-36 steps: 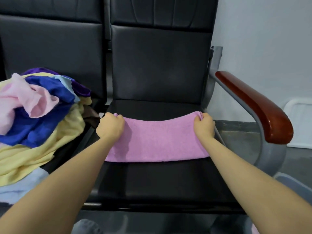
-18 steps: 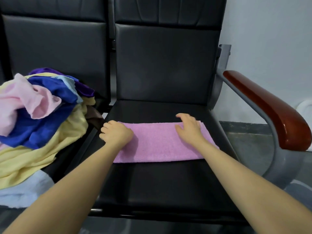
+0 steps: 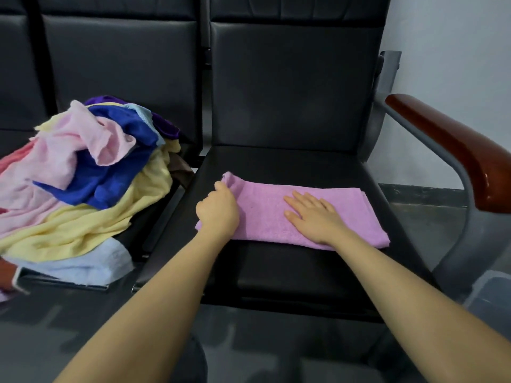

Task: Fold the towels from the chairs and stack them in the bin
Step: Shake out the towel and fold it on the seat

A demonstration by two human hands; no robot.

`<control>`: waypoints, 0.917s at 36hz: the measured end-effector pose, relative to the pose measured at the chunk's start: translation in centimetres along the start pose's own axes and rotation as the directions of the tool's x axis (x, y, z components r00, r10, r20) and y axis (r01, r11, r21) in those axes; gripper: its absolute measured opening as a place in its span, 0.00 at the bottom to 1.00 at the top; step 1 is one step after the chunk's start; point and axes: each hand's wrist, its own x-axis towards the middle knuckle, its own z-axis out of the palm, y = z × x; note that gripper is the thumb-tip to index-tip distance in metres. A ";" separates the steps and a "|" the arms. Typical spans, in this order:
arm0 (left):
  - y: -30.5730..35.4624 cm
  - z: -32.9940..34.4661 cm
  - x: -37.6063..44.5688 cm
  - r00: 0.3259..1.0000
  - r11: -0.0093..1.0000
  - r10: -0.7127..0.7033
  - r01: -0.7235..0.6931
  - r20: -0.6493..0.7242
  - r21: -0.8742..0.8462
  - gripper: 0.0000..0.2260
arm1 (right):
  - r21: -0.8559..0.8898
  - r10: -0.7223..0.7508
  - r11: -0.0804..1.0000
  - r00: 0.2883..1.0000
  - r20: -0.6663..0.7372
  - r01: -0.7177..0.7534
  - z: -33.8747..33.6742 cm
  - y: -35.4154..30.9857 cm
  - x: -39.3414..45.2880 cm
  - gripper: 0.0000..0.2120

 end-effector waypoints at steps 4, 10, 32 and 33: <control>0.2 -1.8 -0.5 0.989 0.990 0.068 -0.083 -0.132 -0.116 0.12 | 0.010 0.039 0.999 0.999 0.013 -0.039 0.0 -1.0 -1.1 0.25; 1.3 -4.7 -1.5 0.978 0.887 0.137 -0.191 -0.157 -0.420 0.10 | 0.088 0.094 0.992 0.995 0.020 -0.095 0.5 -2.7 -1.9 0.25; 14.6 -2.4 -6.9 0.815 0.664 0.515 -0.182 0.267 -0.726 0.22 | 0.494 0.515 0.805 0.799 -0.311 -0.327 -3.3 6.7 -9.2 0.20; 14.3 -2.4 -6.6 0.828 0.684 0.493 -0.178 0.268 -0.707 0.22 | 0.474 0.517 0.809 0.804 -0.294 -0.347 -3.3 6.7 -9.1 0.21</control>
